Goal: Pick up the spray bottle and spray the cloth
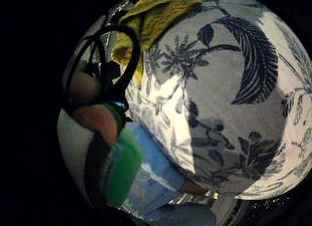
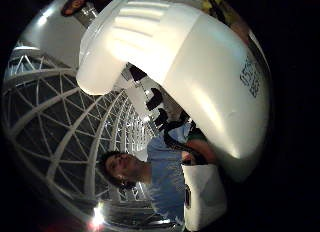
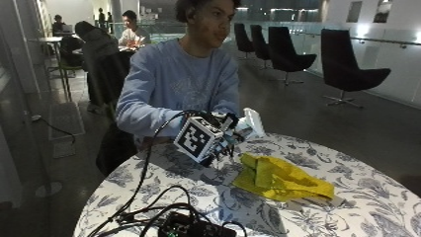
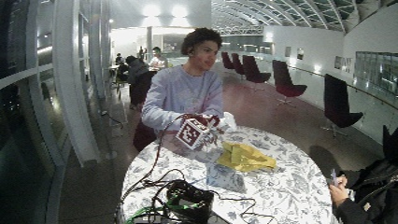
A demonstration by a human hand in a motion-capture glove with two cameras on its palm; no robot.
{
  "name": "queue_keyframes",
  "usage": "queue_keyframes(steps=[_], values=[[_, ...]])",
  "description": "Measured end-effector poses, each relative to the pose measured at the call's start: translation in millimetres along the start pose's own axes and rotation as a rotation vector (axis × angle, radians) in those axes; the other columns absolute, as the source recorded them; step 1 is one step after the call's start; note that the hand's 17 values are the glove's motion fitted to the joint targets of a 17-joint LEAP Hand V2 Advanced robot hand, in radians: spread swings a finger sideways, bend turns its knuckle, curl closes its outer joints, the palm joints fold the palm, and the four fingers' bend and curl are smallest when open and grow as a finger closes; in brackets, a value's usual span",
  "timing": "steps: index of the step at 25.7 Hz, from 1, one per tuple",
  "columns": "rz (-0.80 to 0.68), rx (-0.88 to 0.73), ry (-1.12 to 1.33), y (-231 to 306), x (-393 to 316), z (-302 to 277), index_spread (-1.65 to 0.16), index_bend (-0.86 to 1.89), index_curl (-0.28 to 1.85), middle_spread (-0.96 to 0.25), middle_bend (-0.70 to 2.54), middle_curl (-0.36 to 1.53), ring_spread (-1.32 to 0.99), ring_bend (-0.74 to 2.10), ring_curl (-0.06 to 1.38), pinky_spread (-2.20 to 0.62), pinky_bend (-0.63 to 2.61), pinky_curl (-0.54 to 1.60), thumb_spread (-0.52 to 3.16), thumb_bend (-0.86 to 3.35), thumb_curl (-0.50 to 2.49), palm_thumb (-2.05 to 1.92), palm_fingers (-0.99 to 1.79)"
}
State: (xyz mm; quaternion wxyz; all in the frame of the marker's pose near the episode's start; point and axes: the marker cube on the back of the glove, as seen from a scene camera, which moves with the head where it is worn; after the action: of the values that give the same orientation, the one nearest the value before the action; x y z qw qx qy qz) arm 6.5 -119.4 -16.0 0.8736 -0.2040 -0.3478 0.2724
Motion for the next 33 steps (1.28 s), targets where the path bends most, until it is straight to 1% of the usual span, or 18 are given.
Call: queue_keyframes(steps=[7,10,14,19,23,26,29,31,33], values=[[-0.001,0.011,0.003,-3,-1,2,-0.27,0.06,0.16,-0.04,0.36,0.5,-0.02,0.68,0.43,0.08,0.39,0.4,0.8,-0.03,0.64,0.88,1.07],[-0.035,0.032,-0.018,-6,-8,2,-0.27,0.07,0.16,-0.04,0.36,0.5,-0.02,0.68,0.43,0.08,0.39,0.4,0.81,-0.03,0.64,0.88,1.08],[-0.18,0.054,-0.058,-14,-27,13,-0.27,0.07,0.16,-0.04,0.36,0.5,-0.02,0.68,0.43,0.08,0.39,0.4,0.82,-0.02,0.64,0.88,1.08],[-0.435,0.041,-0.121,-35,-71,43,-0.27,0.09,0.17,-0.04,0.36,0.5,-0.02,0.67,0.43,0.08,0.36,0.39,0.83,-0.02,0.64,0.88,1.04],[-0.636,0.039,-0.169,-68,-110,76,-0.28,0.11,0.19,-0.05,0.35,0.5,-0.02,0.64,0.43,0.08,0.32,0.39,0.85,-0.02,0.63,0.88,1.01],[-0.758,0.064,-0.166,-105,-129,105,-0.28,0.11,0.19,-0.05,0.35,0.5,-0.03,0.63,0.42,0.09,0.29,0.38,0.89,-0.04,0.61,0.84,0.99],[-0.811,0.087,-0.083,-146,-130,136,-0.29,0.11,0.2,-0.06,0.35,0.5,-0.03,0.63,0.42,0.09,0.24,0.37,0.94,-0.04,0.59,0.81,0.96],[-0.816,0.066,0.011,-167,-121,155,-0.29,0.13,0.21,-0.06,0.34,0.5,-0.03,0.62,0.42,0.1,0.18,0.35,0.96,-0.04,0.57,0.79,0.92],[-0.813,0.078,0.042,-184,-120,170,-0.3,0.14,0.22,-0.06,0.35,0.5,-0.03,0.62,0.42,0.1,0.13,0.33,0.97,-0.05,0.55,0.76,0.89]])
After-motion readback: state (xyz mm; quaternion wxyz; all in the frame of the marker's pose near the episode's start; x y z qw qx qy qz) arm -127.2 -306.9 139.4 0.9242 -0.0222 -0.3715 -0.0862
